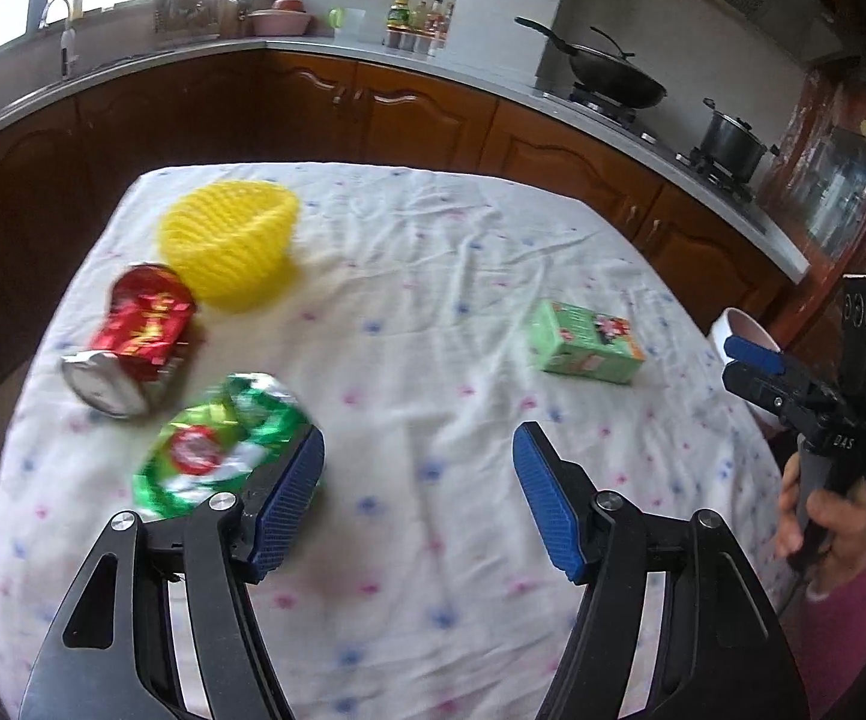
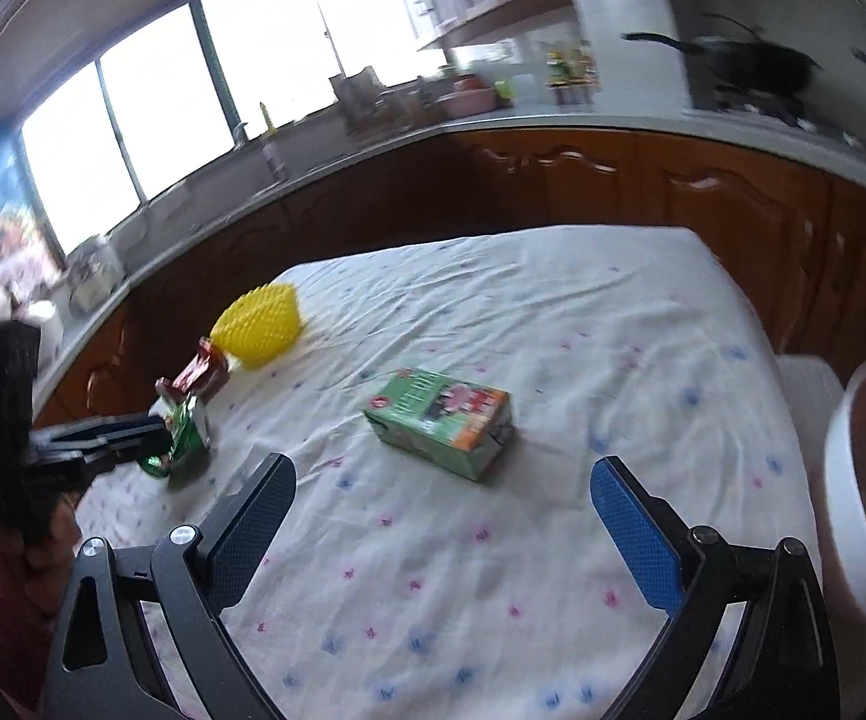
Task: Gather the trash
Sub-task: 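Move both open grippers back over the table toward the can and carton, then grasp the crushed green can with the left gripper while the right gripper grasps the green milk carton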
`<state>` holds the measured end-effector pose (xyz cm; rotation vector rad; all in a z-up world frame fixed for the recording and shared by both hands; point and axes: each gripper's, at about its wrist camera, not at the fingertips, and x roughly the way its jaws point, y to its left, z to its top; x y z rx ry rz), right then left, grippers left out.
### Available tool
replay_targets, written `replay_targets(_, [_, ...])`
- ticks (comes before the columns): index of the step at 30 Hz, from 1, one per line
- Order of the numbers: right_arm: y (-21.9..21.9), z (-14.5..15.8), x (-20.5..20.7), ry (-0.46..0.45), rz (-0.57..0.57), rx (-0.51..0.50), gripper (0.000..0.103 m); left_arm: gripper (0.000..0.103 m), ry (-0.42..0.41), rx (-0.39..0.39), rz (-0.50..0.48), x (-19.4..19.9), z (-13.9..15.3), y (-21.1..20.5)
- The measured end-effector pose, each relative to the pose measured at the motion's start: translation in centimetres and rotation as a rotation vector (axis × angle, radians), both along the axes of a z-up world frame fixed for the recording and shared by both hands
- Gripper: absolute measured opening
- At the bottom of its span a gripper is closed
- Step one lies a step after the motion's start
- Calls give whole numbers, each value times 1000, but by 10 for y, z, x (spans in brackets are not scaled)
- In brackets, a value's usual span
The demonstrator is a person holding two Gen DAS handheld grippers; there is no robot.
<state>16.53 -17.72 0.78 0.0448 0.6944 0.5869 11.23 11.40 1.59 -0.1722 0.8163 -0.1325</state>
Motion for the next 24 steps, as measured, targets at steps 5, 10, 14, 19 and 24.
replay_targets(5, [26,-4,10,-29,103,-92,100,80,-4,17,-6,-1,4,24])
replay_targets(10, [48,-6,26,-68,193,-207,100,85,32,86,-47,7,-2,39])
replay_targets(14, [56,-10,39,-73,229,-253,100,85,72,158,-61,15,-15,44])
replay_targets(19, [67,-22,58,-49,255,-310,100,85,120,170,-66,24,-31,47])
replay_targets(24, [76,-34,71,-23,271,-335,99,85,141,163,-57,31,-39,45])
